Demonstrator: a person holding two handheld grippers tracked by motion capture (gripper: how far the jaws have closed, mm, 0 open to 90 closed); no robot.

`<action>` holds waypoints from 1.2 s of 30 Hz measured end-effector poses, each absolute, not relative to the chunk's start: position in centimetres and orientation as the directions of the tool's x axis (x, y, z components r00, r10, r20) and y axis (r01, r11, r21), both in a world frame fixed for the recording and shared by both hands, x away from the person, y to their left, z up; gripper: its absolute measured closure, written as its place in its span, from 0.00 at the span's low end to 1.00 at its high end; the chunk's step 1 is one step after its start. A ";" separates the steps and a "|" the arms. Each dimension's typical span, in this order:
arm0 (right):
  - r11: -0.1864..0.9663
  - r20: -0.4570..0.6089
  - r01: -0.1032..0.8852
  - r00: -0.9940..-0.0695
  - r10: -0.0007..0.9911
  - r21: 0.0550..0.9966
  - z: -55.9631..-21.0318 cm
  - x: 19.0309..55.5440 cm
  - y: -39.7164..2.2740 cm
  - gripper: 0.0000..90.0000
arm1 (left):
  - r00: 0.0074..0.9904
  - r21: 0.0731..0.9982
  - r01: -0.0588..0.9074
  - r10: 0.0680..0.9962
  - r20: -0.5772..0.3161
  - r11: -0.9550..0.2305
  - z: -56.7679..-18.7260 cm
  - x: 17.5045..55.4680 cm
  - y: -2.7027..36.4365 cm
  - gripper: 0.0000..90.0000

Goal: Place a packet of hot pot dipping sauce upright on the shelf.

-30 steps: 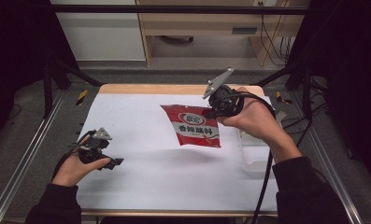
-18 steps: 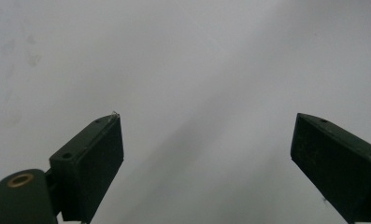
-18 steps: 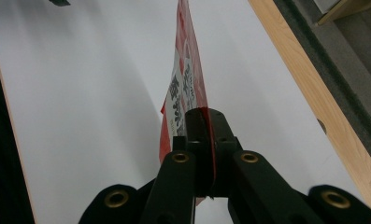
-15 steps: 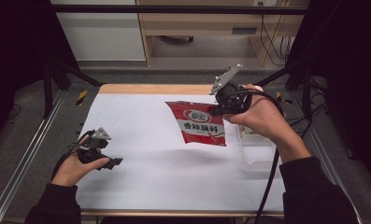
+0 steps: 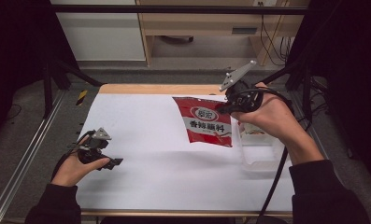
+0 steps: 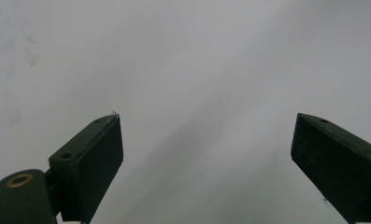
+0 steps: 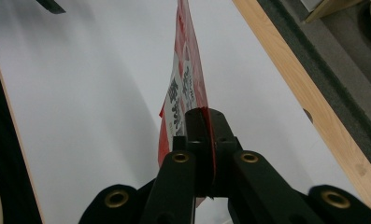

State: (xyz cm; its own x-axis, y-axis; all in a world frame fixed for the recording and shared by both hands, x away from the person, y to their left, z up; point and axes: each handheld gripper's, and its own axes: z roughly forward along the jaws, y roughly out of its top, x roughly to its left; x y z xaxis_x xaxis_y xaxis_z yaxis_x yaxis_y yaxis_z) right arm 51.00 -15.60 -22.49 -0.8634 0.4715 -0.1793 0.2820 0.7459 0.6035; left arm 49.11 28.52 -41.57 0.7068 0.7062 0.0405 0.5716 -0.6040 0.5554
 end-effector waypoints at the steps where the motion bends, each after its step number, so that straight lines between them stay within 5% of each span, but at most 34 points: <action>1: 0.743 -0.185 0.286 -0.857 0.480 0.605 -22.3 50.9 -15.8 1.00 | 0.708 0.555 0.571 0.705 0.040 -0.605 -41.6 49.1 28.5 0.10; 36: 0.634 -0.166 0.400 -0.747 0.644 0.662 -21.3 49.6 -25.1 1.00 | 0.707 0.548 0.575 0.706 0.042 -0.608 -41.9 49.2 28.5 0.10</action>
